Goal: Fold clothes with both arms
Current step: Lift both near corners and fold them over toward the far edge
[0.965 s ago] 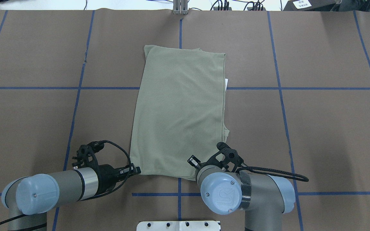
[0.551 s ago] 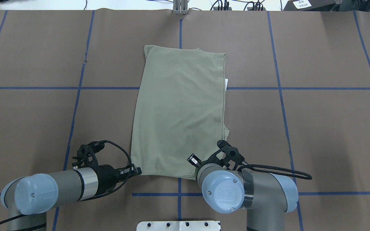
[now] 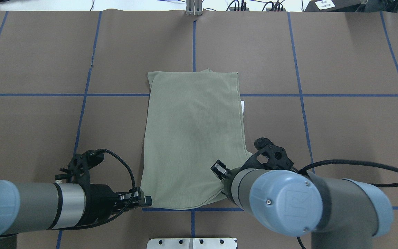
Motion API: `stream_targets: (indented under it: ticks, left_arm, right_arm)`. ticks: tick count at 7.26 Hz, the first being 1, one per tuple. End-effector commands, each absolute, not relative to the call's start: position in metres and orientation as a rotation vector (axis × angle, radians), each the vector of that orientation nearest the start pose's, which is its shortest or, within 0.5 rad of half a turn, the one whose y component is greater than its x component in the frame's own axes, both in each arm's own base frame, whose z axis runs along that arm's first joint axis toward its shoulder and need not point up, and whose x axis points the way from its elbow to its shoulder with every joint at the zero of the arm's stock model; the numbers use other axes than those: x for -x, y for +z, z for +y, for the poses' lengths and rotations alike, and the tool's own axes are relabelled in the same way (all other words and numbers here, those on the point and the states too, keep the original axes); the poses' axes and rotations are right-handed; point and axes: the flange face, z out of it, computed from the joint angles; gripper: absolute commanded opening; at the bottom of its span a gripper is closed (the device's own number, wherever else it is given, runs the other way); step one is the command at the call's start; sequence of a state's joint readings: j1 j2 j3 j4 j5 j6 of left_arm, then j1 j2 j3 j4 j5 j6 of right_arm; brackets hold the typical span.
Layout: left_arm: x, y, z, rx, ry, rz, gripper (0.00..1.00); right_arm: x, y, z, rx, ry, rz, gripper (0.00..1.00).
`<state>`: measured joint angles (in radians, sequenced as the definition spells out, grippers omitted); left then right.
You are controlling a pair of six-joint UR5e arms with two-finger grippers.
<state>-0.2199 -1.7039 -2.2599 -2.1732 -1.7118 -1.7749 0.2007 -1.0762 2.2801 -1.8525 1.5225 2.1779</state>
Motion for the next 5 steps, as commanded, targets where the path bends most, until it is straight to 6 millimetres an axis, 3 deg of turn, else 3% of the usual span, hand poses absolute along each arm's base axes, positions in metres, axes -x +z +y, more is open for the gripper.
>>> stream_targets:
  ticks: [1, 2, 3, 5]
  left_arm:
    - [-0.337, 0.164, -0.196, 0.148, -0.222, 1.396, 0.00]
    - [-0.346, 0.168, -0.205, 0.132, -0.235, 1.381, 0.00]
    - [-0.364, 0.169, -0.235, 0.049, -0.238, 1.367, 0.00]
    - [-0.419, 0.186, -0.309, -0.092, -0.228, 1.271, 0.00]
  right_arm:
    - [0.403, 0.122, -0.221, 0.172, 0.716, -0.943, 0.00]
    - [0.414, 0.127, -0.225, 0.143, 0.681, -0.920, 0.00]
    - [0.437, 0.143, -0.242, 0.079, 0.646, -0.862, 0.00]
    - [0.480, 0.170, -0.312, -0.007, 0.635, -0.851, 0.00]
